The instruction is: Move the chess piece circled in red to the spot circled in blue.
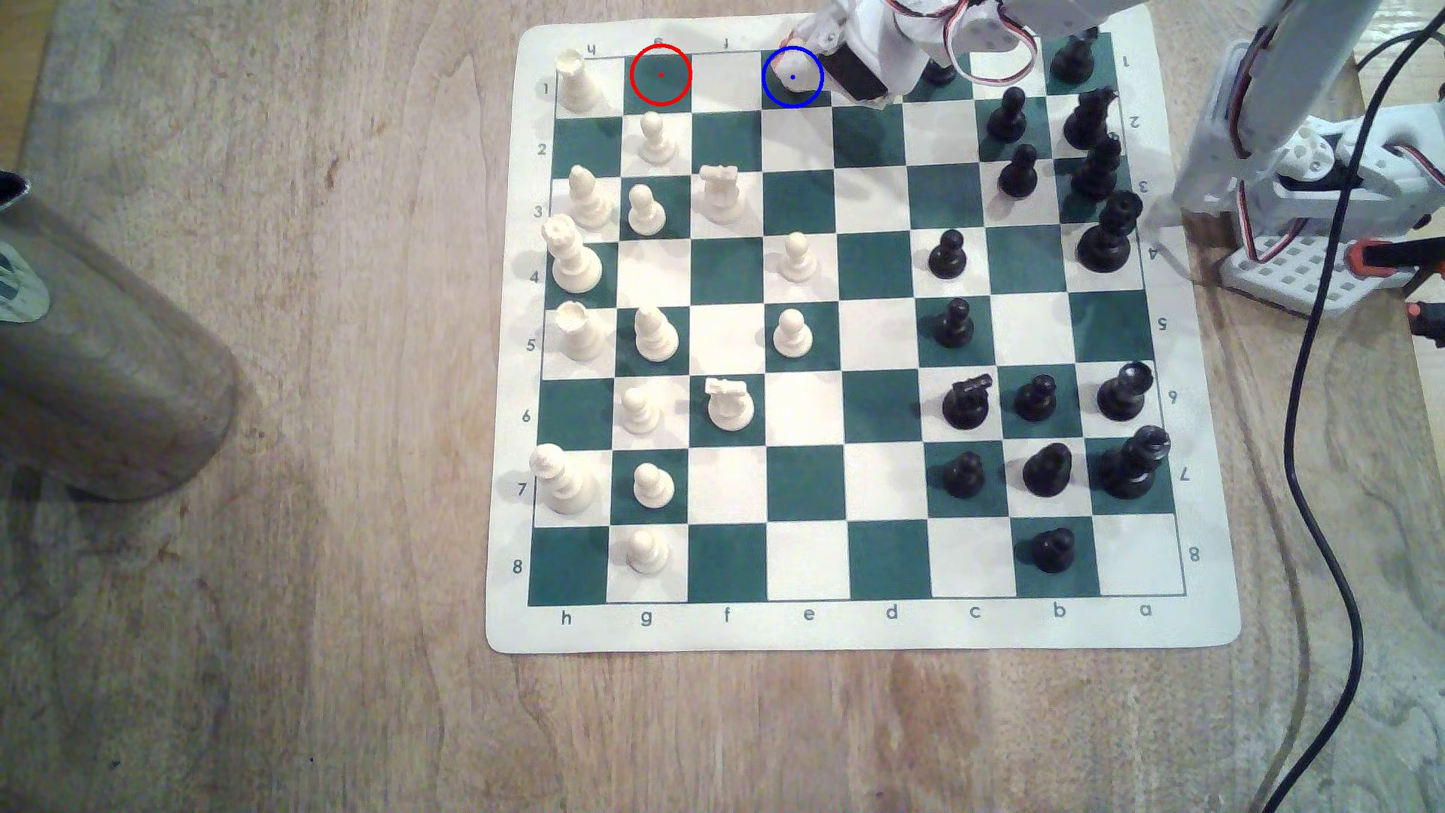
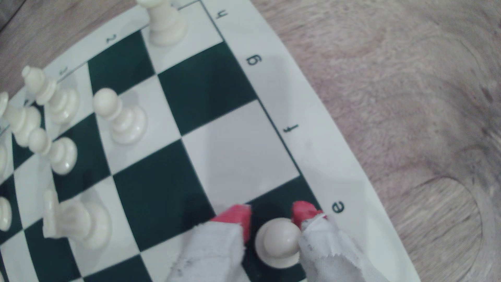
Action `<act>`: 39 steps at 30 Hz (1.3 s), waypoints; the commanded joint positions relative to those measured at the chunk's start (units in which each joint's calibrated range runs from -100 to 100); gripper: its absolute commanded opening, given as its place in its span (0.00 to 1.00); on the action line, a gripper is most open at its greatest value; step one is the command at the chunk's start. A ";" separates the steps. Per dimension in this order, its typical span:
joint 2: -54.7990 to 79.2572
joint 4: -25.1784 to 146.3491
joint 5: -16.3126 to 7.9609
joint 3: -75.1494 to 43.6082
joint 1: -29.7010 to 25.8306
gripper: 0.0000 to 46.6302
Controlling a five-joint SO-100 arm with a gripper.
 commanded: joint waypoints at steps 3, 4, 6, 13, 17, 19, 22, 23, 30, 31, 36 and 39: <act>-0.79 -1.79 0.15 -2.22 0.48 0.38; -0.96 -1.71 0.15 -2.22 0.48 0.38; -1.47 -1.30 0.15 -2.22 0.48 0.38; -2.66 0.75 0.15 -2.22 0.33 0.38; -1.73 1.08 0.15 -2.31 0.33 0.38; -0.96 0.50 0.20 -2.22 0.72 0.38; -0.54 -0.15 0.29 -2.13 0.87 0.38; -0.28 -0.40 0.44 -2.22 0.95 0.38; 2.60 -3.84 0.83 -2.94 1.26 0.38; 3.45 -4.58 1.03 -3.49 1.42 0.38; 4.22 -4.98 1.17 -5.03 1.26 0.38; 4.22 -5.31 1.17 -5.30 1.19 0.38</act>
